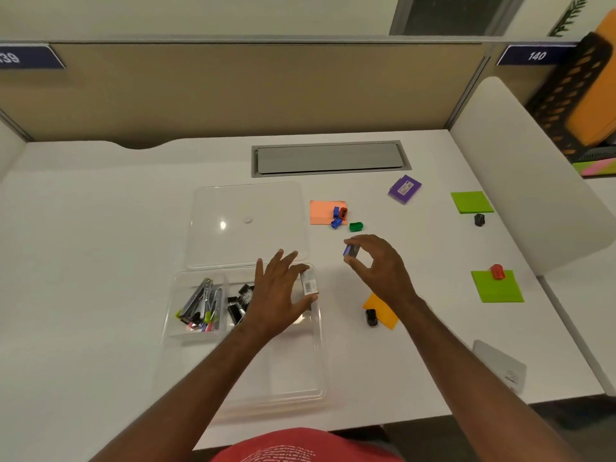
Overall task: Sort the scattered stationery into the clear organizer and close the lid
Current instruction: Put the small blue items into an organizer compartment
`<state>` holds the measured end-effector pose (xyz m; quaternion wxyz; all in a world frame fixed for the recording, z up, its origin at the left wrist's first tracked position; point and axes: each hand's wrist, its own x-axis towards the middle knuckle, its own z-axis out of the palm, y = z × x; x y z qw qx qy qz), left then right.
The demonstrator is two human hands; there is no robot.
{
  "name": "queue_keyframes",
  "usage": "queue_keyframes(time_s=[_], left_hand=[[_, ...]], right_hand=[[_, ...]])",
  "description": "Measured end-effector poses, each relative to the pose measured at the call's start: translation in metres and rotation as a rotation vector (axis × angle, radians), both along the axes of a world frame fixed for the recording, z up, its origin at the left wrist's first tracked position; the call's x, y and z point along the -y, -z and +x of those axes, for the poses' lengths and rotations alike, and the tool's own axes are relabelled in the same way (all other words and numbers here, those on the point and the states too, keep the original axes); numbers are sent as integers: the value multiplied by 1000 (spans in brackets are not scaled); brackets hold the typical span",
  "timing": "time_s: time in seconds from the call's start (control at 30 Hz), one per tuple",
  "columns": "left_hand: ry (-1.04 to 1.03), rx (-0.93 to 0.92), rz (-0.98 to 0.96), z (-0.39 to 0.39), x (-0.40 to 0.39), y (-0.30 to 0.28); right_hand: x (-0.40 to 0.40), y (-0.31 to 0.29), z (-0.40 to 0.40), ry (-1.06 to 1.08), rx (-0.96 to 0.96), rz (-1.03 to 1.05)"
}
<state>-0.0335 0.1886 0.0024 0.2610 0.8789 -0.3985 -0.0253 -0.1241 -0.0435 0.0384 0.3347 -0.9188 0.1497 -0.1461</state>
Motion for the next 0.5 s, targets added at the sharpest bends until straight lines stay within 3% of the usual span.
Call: queue_keyframes(time_s=[0.13,0.5], left_hand=[[48,65,139,12,-22,18],[61,92,181,17,-30,43]], right_hand=[[-29,-3,8,-55,-1,-9],[-78,8,11,-221,-257,-85]])
